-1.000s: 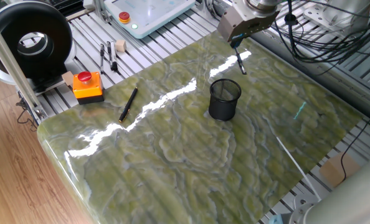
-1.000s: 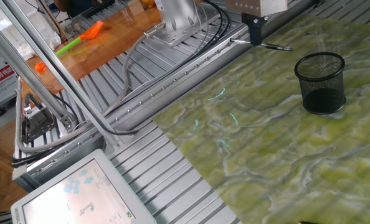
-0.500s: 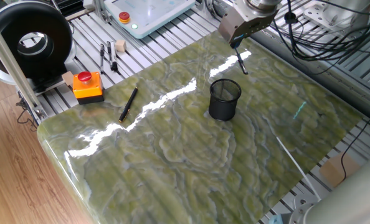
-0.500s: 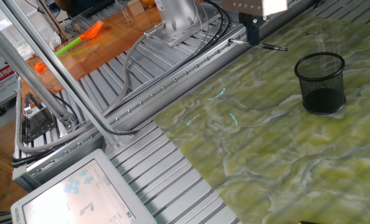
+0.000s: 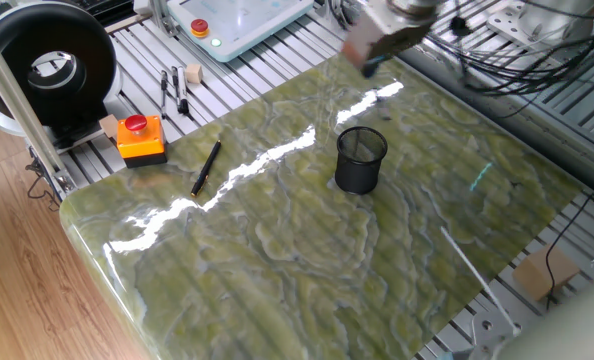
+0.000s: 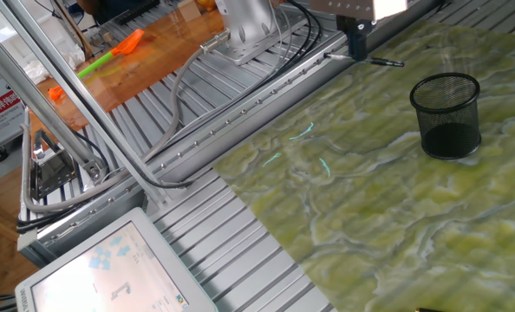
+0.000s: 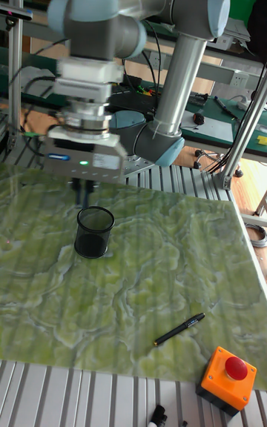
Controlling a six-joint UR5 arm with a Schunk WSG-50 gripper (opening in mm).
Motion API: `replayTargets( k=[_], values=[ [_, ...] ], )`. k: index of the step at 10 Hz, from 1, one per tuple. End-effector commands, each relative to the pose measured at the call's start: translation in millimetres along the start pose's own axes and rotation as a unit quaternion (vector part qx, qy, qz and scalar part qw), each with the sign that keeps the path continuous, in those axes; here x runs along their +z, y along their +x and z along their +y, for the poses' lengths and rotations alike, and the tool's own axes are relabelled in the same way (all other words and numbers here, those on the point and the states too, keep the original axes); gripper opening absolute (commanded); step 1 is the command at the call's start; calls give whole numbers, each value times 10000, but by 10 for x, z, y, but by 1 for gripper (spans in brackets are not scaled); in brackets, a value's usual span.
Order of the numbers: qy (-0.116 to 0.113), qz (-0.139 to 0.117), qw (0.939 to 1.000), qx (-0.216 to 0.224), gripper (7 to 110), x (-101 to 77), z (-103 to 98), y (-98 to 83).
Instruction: Put the pen into the pen holder
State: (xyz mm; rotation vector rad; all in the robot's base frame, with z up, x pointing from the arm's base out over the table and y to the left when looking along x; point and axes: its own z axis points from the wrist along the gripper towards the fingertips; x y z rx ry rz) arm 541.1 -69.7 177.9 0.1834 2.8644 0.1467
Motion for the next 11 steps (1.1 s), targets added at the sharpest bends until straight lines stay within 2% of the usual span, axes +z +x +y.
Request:
replayTargets(
  k=[1, 2, 3, 4, 5, 7, 8, 10, 11],
  values=[
    [-466, -63, 9982, 364, 7, -289, 949, 190],
    [-533, -191, 9984, 50, 7, -305, 767, 118],
    [-275, -385, 9983, -335, 7, -318, 391, -1],
    [10, -665, 9957, -647, 7, -305, 142, -128],
    [239, -823, 9921, -913, 7, -243, -58, -174],
    [74, -1032, 9913, -815, 7, -24, 4, -166],
    [-73, -1118, 9909, -751, 7, 113, 117, -155],
    [-163, -931, 9933, -670, 7, 273, 281, 47],
    [-263, -928, 9929, -697, 7, 287, 309, 135]
  ],
)
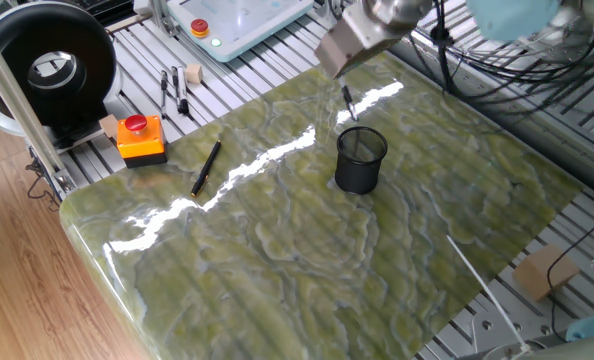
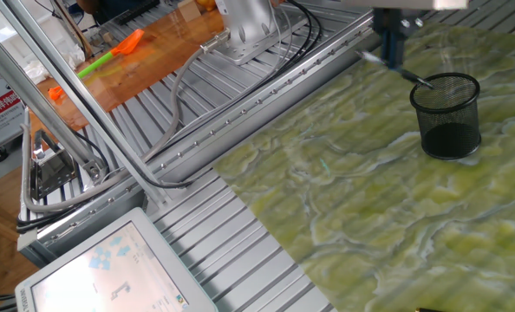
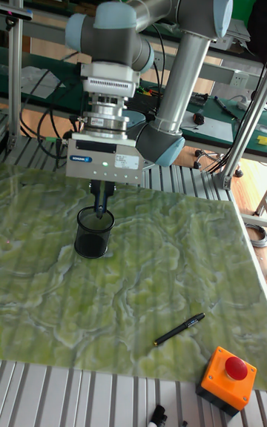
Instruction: Put the pen into the pen holder
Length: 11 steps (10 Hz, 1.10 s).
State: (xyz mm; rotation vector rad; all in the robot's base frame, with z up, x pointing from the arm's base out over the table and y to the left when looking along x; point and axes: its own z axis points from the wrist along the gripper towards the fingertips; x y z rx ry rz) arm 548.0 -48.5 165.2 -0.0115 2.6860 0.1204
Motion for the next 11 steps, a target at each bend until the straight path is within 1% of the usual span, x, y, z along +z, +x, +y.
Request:
replayTargets(
  k=[1, 2, 3, 4, 5, 6, 8, 9, 10, 11],
  values=[
    [-158, -74, 9998, 39, 7, 86, 73, 150],
    [-126, 4, 9999, -9, 7, 76, -17, 193],
    [-147, 11, 9999, 1, 7, 113, -72, 208],
    [-102, 89, 9999, -53, 7, 169, -127, 239],
    [-134, 203, 9997, -18, 7, 207, -119, 285],
    [-163, 241, 9996, 26, 7, 248, -115, 291],
    [-169, 210, 9996, 21, 7, 317, -118, 266],
    [-170, 248, 9995, 13, 7, 313, -119, 289],
    [-169, 417, 9990, 32, 7, 290, -112, 383],
    [-190, 439, 9988, 64, 7, 293, -88, 404]
  ],
)
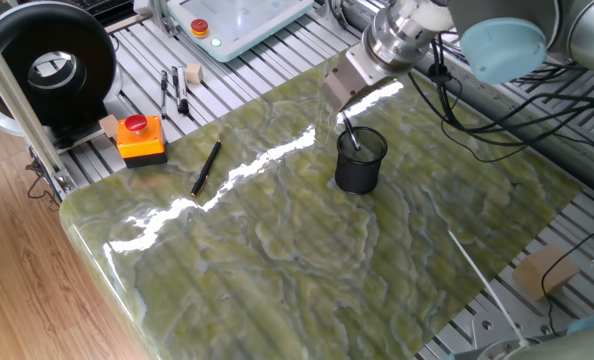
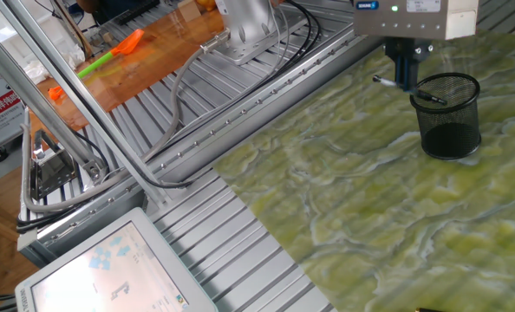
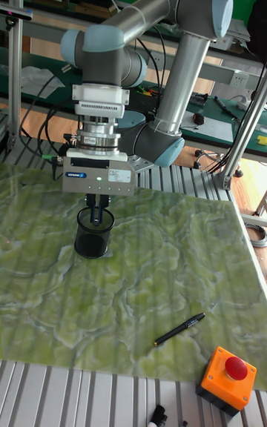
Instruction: Put the pen into the pen holder
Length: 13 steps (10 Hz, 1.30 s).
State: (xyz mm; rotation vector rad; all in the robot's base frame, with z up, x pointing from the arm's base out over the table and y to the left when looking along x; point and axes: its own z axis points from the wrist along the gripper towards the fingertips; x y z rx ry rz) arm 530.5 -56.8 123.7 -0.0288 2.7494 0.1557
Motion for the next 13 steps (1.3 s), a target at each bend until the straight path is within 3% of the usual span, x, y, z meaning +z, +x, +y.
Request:
replayTargets(
  k=[1, 8, 13],
  values=[
    [-87, 119, 9998, 114, 7, 42, 32, 68],
    [-102, 126, 9998, 65, 7, 344, -18, 142],
    [-183, 215, 9995, 172, 7, 216, 76, 197]
  ],
)
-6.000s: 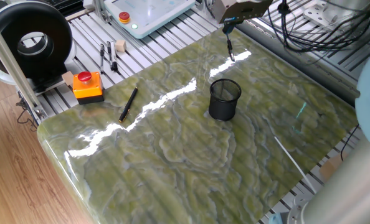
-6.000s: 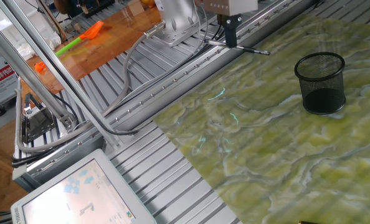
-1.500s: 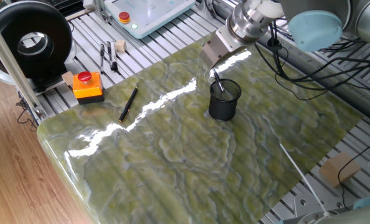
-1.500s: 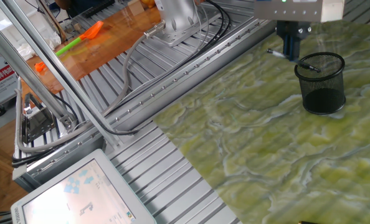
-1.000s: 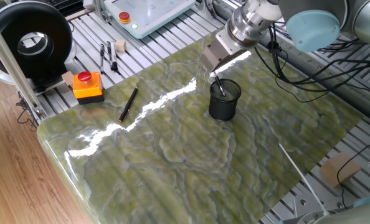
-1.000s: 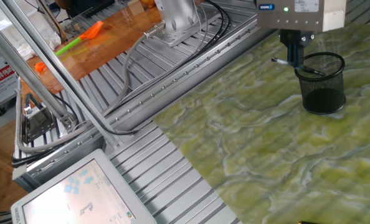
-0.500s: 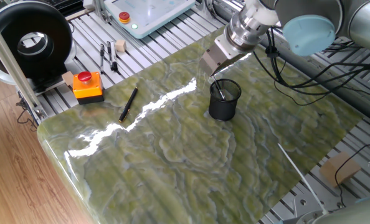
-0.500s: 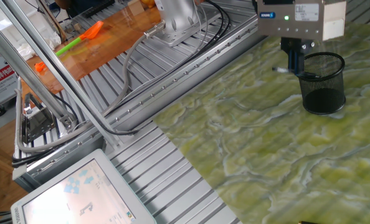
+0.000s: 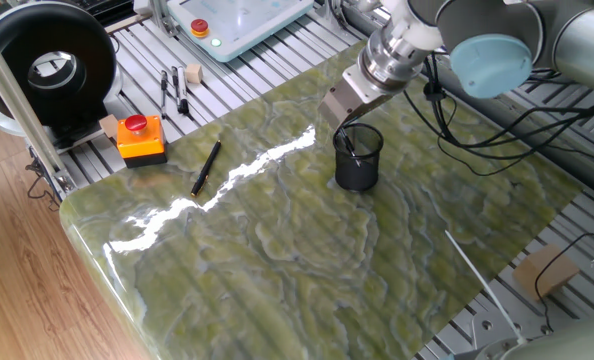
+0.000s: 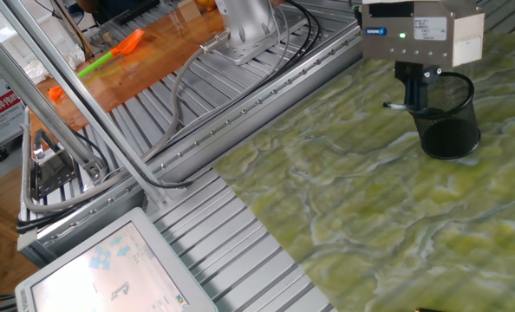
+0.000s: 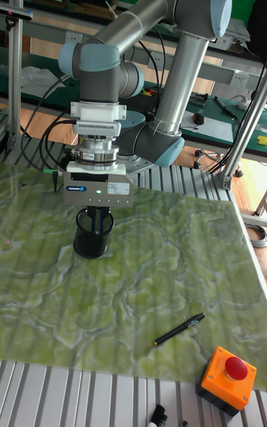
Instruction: Put the pen into the pen holder
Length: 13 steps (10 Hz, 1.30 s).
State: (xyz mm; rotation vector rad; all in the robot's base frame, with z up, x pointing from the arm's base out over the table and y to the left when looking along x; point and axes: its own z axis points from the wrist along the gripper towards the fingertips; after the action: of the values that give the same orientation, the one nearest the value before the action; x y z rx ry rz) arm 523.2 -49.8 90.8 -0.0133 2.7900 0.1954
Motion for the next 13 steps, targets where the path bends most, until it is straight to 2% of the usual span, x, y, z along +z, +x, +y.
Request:
replayTargets(
  k=[1, 8, 10, 13],
  values=[
    [-87, 29, 9999, 86, 7, -112, 60, 19],
    [-68, 129, 9999, 79, 7, -140, 51, 72],
    [176, 207, 9996, -73, 7, -168, -111, 90],
    [129, 291, 9994, -95, 7, -162, -100, 126]
  ],
)
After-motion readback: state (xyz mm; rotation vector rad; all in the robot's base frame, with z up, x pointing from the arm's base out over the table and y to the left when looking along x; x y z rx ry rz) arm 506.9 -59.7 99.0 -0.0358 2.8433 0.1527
